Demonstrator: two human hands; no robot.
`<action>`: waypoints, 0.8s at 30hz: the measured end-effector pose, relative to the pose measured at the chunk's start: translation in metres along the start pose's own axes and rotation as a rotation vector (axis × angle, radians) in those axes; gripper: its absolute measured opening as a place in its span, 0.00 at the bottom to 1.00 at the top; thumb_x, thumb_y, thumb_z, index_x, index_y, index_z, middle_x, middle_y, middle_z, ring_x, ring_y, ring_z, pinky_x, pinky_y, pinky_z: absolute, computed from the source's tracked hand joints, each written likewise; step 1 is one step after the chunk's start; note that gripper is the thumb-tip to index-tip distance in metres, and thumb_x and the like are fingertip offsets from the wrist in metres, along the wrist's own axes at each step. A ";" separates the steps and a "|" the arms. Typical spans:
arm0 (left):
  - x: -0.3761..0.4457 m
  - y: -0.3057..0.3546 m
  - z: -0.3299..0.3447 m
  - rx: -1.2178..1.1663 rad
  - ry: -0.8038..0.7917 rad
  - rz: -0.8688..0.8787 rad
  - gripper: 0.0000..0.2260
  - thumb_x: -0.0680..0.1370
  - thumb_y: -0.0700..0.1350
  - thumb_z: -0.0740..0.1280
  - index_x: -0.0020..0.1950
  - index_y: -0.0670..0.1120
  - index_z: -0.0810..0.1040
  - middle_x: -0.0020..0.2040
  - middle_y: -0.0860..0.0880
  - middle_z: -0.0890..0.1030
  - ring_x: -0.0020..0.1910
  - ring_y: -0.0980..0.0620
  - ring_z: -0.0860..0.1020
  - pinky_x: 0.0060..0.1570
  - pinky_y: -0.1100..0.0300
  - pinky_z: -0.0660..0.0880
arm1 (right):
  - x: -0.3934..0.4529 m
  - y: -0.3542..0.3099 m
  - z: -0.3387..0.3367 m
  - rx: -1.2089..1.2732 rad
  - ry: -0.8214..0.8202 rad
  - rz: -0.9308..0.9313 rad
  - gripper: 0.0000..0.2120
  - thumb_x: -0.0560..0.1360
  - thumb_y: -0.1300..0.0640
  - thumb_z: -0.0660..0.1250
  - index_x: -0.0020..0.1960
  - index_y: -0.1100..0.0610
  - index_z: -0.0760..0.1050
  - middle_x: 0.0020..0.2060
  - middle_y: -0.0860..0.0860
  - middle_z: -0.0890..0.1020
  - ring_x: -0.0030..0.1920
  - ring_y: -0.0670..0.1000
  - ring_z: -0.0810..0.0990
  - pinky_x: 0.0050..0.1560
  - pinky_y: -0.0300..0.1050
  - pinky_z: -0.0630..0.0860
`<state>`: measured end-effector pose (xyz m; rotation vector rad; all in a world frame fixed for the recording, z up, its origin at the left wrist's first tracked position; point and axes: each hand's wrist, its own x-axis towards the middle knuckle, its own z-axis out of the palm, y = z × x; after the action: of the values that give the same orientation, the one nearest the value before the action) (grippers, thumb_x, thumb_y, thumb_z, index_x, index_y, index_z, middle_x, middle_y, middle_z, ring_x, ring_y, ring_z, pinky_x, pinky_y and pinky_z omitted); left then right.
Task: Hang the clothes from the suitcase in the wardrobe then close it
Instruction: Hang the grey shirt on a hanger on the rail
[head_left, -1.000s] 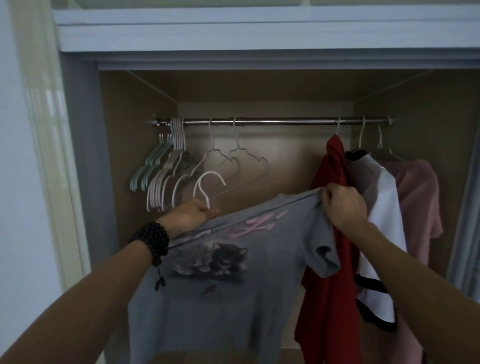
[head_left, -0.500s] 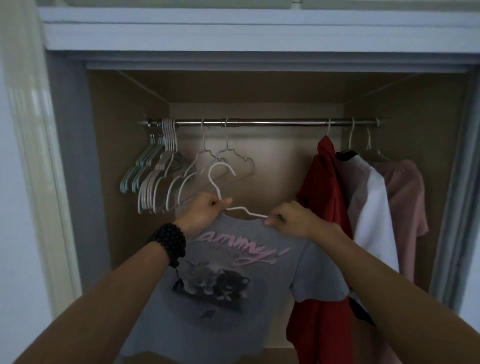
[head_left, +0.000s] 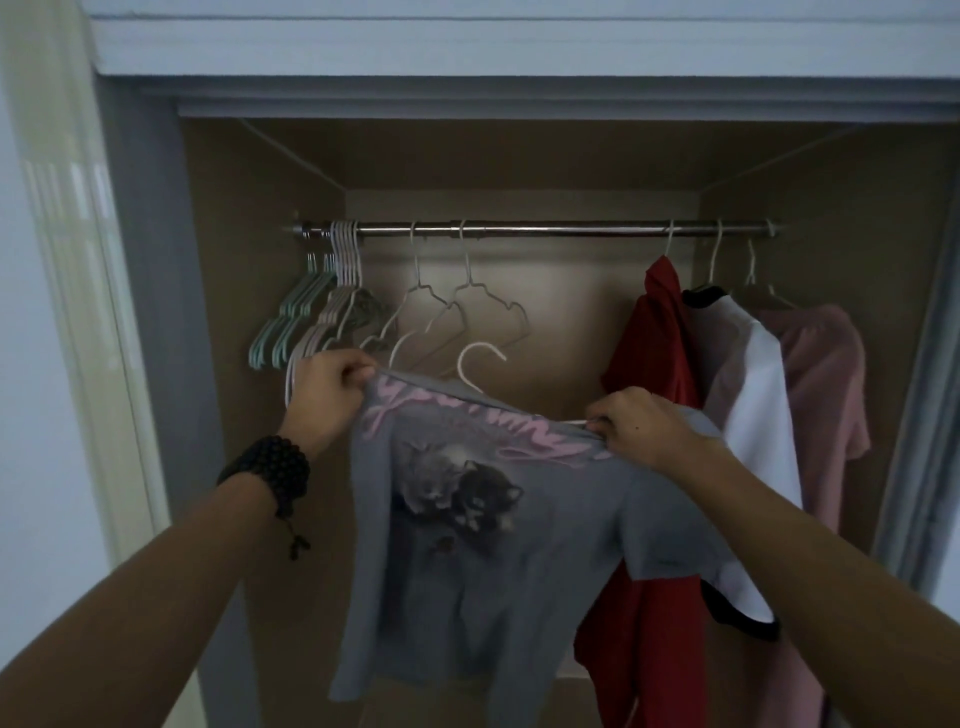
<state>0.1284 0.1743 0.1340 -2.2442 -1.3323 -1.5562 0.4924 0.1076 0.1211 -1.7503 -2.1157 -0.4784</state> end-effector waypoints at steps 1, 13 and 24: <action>0.000 0.001 -0.003 -0.022 -0.066 0.013 0.07 0.77 0.34 0.66 0.45 0.42 0.83 0.45 0.47 0.84 0.46 0.50 0.80 0.48 0.58 0.74 | 0.001 -0.002 0.000 -0.074 0.019 0.007 0.10 0.77 0.54 0.61 0.43 0.53 0.80 0.45 0.53 0.84 0.51 0.57 0.80 0.42 0.44 0.68; -0.024 0.003 0.017 0.078 -0.773 0.122 0.09 0.76 0.56 0.70 0.46 0.52 0.81 0.41 0.59 0.81 0.41 0.64 0.78 0.42 0.67 0.72 | 0.000 0.003 -0.014 0.245 0.193 0.150 0.09 0.76 0.52 0.66 0.37 0.44 0.77 0.38 0.46 0.82 0.48 0.55 0.80 0.55 0.53 0.70; -0.019 -0.056 -0.005 0.383 -0.468 0.056 0.07 0.76 0.36 0.67 0.43 0.45 0.82 0.44 0.42 0.82 0.48 0.44 0.80 0.46 0.58 0.70 | -0.008 0.012 -0.011 -0.028 0.039 0.152 0.09 0.78 0.52 0.63 0.47 0.46 0.82 0.50 0.44 0.83 0.58 0.52 0.77 0.53 0.49 0.61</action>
<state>0.0842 0.1953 0.1004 -2.4334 -1.4946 -0.6916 0.5063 0.0979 0.1279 -1.8844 -1.9410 -0.4979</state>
